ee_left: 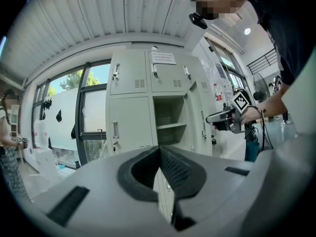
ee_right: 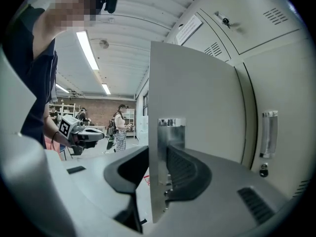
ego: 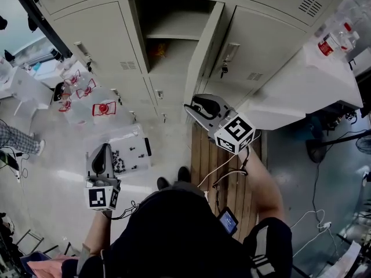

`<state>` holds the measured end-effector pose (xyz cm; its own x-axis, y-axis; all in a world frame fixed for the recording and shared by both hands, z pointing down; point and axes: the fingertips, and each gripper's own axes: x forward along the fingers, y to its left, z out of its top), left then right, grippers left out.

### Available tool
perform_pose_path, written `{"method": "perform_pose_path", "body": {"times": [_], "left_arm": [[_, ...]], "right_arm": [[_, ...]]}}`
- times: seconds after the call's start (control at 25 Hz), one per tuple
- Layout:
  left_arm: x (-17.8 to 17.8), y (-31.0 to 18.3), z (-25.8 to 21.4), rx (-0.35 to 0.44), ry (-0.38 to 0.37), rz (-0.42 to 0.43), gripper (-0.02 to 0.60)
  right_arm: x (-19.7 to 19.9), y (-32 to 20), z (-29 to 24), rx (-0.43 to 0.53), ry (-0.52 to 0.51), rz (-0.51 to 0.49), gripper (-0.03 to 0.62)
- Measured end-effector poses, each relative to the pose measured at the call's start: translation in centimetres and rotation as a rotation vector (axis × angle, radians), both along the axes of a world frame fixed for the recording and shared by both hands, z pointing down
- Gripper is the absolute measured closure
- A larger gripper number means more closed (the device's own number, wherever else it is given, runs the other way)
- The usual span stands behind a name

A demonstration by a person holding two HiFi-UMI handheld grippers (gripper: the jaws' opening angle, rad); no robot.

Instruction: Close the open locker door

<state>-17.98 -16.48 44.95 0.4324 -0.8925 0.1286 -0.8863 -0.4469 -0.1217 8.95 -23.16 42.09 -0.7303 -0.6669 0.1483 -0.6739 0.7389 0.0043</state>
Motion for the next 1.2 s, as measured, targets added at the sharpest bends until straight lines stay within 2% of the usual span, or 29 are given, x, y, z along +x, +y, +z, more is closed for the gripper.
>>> {"method": "perform_pose_path", "body": {"times": [0.08, 0.2, 0.32, 0.6, 0.8, 1.04, 1.2], "left_arm": [[-0.5, -0.1, 0.0, 0.020, 0.005, 0.002, 0.578], [-1.1, -0.1, 0.1, -0.007, 0.003, -0.021, 0.578], [-1.5, -0.4, -0.1, 0.021, 0.019, -0.021, 0.578], [-3.3, -0.3, 0.5, -0.026, 0.012, -0.065, 0.578], [-4.4, -0.4, 0.2, 0.015, 0.009, -0.073, 0.578], [-6.0, -0.2, 0.6, -0.028, 0.006, -0.120, 0.578], [-7.1, -0.2, 0.4, -0.012, 0.009, -0.143, 0.578]], "right_arm": [[-0.7, -0.5, 0.0, 0.003, 0.003, 0.015, 0.479], [-1.6, -1.1, 0.0, 0.002, 0.005, 0.036, 0.480], [-2.5, -1.9, 0.0, -0.003, 0.006, 0.062, 0.482], [-4.3, -3.9, 0.0, 0.005, 0.009, 0.144, 0.485], [-6.0, -6.0, 0.0, 0.004, 0.014, 0.191, 0.487], [-7.4, -8.5, 0.1, 0.003, 0.008, 0.258, 0.488], [-8.3, -10.2, 0.0, 0.006, 0.003, 0.298, 0.490]]}}
